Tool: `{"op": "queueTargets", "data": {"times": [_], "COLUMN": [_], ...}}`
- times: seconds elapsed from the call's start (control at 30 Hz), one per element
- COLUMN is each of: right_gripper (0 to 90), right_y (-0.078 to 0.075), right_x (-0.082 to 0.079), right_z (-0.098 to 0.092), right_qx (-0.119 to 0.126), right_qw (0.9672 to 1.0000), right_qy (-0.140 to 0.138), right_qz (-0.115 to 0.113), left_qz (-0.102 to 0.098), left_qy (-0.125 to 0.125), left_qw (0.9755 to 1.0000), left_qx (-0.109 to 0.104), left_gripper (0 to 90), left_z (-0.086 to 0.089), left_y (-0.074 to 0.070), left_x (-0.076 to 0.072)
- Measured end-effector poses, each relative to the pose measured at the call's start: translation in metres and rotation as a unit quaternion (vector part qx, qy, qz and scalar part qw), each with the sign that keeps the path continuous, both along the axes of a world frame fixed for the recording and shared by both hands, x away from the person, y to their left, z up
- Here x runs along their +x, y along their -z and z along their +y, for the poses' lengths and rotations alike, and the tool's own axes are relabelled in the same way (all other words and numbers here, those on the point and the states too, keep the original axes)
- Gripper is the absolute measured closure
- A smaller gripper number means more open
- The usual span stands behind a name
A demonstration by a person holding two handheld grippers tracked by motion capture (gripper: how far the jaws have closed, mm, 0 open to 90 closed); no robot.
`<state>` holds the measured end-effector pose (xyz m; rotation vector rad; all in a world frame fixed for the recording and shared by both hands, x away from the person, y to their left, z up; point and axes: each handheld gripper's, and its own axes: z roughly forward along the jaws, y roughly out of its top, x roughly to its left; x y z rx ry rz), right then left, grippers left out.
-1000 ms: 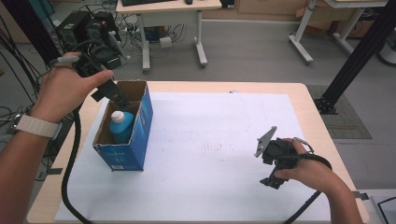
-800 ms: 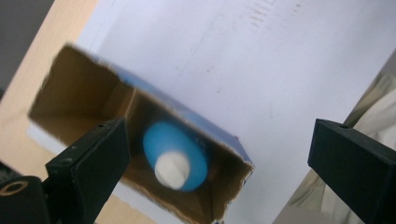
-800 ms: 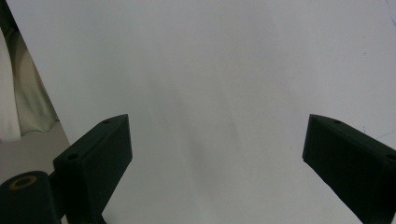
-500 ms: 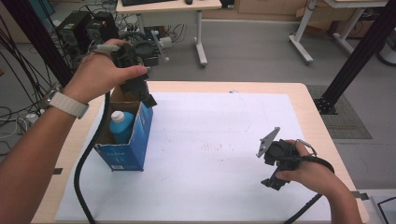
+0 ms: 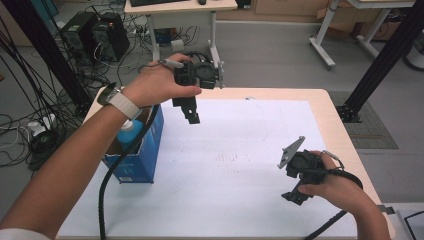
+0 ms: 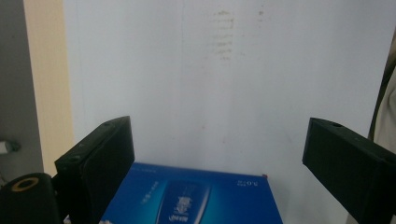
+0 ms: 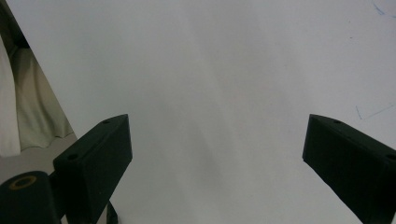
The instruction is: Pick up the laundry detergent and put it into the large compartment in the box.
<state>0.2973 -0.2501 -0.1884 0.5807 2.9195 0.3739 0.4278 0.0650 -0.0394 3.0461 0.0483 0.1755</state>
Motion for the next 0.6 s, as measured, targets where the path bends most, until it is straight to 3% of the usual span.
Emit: {"op": "queueTargets", "data": {"times": [0.37, 0.6], "right_gripper": [7.7, 7.7], "right_y": [0.002, 0.003], "right_x": [-0.005, -0.005], "right_z": [-0.002, -0.001], "right_qx": [0.008, 0.007], "right_qw": [0.9999, 0.9999], "right_qy": [0.007, 0.008], "right_qz": [0.000, 0.001], "left_qz": [0.017, 0.019], "left_qy": [0.035, 0.040], "left_qw": [0.9989, 0.9986], "left_qx": [0.026, 0.029], "left_gripper": [7.6, 7.6], "left_z": [-0.034, -0.043], "left_y": [0.036, 0.054], "left_x": [0.012, 0.015]}}
